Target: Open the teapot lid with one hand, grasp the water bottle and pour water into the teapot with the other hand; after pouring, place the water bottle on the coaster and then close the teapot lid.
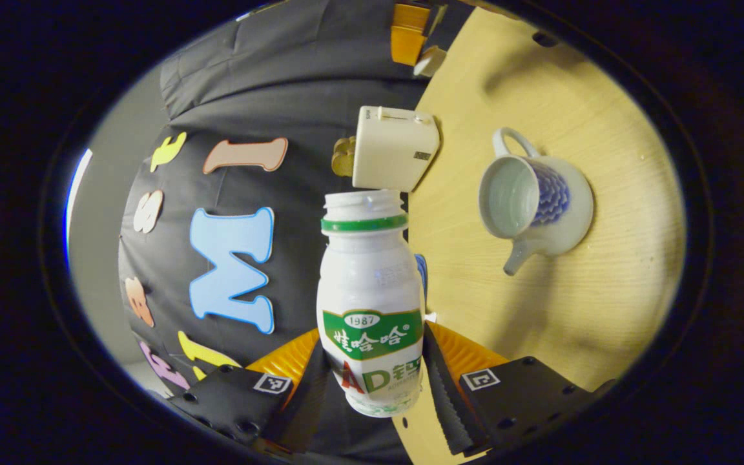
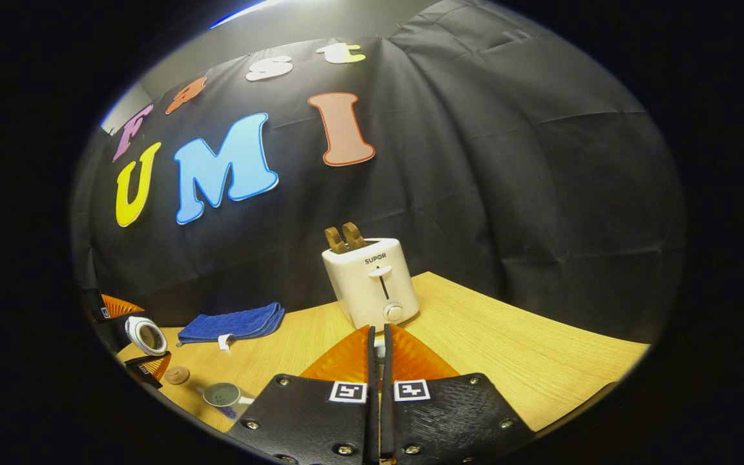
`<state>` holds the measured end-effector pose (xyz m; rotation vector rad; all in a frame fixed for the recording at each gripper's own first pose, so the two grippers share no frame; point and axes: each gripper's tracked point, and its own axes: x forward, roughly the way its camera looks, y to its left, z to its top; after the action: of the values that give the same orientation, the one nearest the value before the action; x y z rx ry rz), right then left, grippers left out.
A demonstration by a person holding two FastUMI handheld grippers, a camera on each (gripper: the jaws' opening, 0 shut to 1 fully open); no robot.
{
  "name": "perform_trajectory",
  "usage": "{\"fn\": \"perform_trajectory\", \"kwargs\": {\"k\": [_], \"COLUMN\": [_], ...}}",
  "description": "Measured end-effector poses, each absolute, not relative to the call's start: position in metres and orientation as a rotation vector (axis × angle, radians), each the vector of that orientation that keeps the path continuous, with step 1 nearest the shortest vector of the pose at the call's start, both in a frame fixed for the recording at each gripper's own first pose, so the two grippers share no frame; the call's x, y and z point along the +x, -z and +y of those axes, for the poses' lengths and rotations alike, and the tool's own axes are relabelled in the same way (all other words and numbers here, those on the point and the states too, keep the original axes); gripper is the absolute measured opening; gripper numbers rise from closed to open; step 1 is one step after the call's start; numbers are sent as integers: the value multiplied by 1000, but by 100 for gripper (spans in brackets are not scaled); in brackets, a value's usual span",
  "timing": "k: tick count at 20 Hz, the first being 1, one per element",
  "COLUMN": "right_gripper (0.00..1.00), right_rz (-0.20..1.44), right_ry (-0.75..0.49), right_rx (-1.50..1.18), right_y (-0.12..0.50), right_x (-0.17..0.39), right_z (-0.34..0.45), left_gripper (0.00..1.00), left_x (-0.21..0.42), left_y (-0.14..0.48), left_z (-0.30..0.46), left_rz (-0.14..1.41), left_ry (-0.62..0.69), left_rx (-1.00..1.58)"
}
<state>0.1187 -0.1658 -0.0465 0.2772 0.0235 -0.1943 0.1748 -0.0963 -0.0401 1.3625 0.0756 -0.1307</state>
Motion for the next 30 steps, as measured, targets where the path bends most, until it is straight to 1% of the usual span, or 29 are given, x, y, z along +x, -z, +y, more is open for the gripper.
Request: {"fn": "perform_trajectory", "kwargs": {"k": [3,4,7,8,9,10,12,18,21,25,30], "right_gripper": [1,1,1,1,1,1,1,1,1,1,1], "right_rz": [24,27,34,35,41,45,51,49,49,67,89], "right_ry": [160,149,109,92,69,45,10,-118,-156,-212,-237], "right_rx": [282,281,283,289,296,297,293,241,143,74,36], "right_y": [46,46,46,47,47,48,49,46,49,56,64], "right_x": [121,122,124,125,126,127,130,127,125,124,122], "right_z": [-155,-151,-136,-129,-120,-112,-96,-43,-20,7,20], "left_gripper": [86,81,81,86,81,81,85,86,86,76,84], "left_x": [170,168,159,158,157,156,153,144,142,136,126], "left_y": [33,32,36,37,38,40,44,57,45,40,30], "left_z": [-97,-98,-97,-96,-94,-91,-87,-64,-48,-38,-10], "left_rz": [53,55,82,93,106,113,128,189,165,151,130], "left_ry": [140,145,164,167,167,158,146,139,116,99,72], "left_rx": [1195,1127,913,848,789,735,641,315,232,202,151]}}
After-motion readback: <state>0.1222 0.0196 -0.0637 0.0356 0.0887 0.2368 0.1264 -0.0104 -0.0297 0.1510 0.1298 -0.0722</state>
